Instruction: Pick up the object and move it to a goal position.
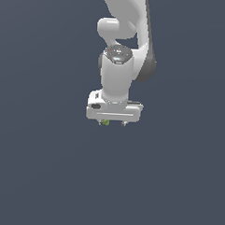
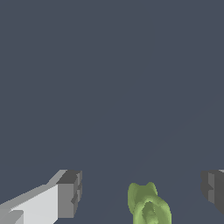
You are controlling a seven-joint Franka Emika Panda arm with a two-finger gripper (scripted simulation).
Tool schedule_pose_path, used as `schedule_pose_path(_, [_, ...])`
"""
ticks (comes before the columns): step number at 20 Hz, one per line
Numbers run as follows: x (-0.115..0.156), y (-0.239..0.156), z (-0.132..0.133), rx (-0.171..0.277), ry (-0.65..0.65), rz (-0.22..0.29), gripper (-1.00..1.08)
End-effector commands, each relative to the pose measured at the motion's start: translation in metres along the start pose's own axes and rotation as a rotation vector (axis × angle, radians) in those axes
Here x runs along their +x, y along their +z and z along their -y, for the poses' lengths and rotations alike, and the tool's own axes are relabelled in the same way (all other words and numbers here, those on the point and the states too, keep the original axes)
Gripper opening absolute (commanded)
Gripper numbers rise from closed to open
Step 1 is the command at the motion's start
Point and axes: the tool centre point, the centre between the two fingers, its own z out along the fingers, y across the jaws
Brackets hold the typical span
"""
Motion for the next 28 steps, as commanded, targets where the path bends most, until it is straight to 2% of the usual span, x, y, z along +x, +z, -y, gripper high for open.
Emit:
schedule_pose_path(1, [-0.003, 0.002, -0.001, 0.000, -0.001, 0.001, 1.00])
schedule_pose_path(9, [-0.027, 0.023, -0.012, 0.006, -0.007, 0.012, 1.00])
schedule_pose_path(21, [-0.100, 0.070, -0.038, 0.017, -0.020, 0.038, 1.00])
schedule_pose_path(28, [-0.126, 0.083, -0.045, 0.020, -0.022, 0.047, 1.00])
